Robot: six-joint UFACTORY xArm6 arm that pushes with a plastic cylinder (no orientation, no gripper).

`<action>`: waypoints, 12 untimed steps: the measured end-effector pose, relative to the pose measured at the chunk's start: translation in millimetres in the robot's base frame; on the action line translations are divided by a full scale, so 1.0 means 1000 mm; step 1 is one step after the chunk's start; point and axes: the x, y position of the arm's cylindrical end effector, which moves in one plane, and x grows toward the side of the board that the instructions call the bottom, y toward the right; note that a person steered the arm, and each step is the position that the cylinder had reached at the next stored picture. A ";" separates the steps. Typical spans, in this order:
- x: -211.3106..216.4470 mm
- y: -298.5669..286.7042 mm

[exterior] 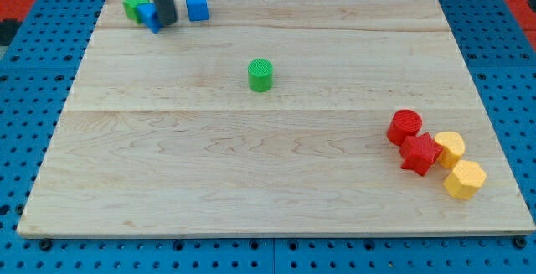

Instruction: Place the green circle closer to the cube

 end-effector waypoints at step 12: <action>0.058 0.039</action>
